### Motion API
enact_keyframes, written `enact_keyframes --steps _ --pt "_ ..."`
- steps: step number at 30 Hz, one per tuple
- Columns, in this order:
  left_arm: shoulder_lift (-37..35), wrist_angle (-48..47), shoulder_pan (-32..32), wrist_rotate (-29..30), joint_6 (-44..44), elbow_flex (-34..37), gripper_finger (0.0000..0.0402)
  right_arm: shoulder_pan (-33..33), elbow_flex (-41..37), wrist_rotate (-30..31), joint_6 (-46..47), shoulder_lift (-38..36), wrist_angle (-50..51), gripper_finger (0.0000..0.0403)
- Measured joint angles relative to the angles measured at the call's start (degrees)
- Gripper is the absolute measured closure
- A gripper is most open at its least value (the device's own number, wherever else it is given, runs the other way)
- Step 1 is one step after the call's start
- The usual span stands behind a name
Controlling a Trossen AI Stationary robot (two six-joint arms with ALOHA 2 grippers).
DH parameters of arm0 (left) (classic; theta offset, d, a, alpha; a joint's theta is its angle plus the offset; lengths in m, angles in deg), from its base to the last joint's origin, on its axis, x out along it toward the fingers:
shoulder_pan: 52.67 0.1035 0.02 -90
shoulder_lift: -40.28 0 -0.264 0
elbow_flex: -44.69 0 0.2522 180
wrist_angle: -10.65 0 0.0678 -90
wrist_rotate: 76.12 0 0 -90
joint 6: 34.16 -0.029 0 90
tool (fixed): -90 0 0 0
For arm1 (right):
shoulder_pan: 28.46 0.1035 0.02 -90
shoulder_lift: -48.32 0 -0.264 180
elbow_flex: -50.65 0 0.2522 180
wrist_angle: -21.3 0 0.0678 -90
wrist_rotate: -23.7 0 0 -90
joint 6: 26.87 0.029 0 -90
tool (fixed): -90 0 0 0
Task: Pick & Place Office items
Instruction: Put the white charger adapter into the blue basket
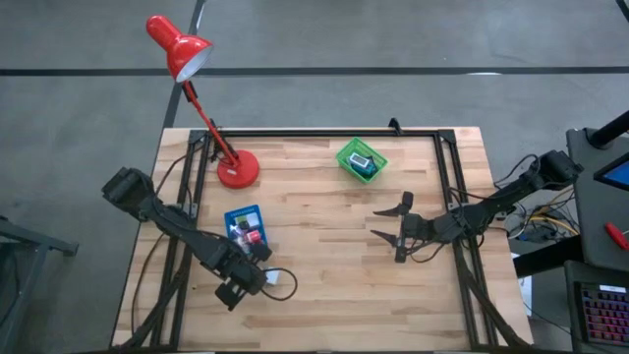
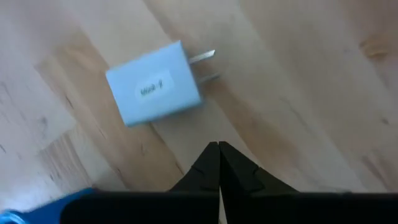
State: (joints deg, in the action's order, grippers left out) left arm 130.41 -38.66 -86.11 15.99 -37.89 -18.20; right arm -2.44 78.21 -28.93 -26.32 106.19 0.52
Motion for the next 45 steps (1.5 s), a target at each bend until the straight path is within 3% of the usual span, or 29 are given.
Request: enact_keyframes --steps 17,45 --pt "7.64 2.20 0.54 0.29 2.94 -1.53 0.0401 -0.01 0.00 0.02 0.22 0.00 -0.04 0.0172" --pt "8.72 16.29 4.04 -2.40 -3.52 -4.59 0.0401 -0.02 0.00 0.04 0.41 0.00 0.09 0.0172"
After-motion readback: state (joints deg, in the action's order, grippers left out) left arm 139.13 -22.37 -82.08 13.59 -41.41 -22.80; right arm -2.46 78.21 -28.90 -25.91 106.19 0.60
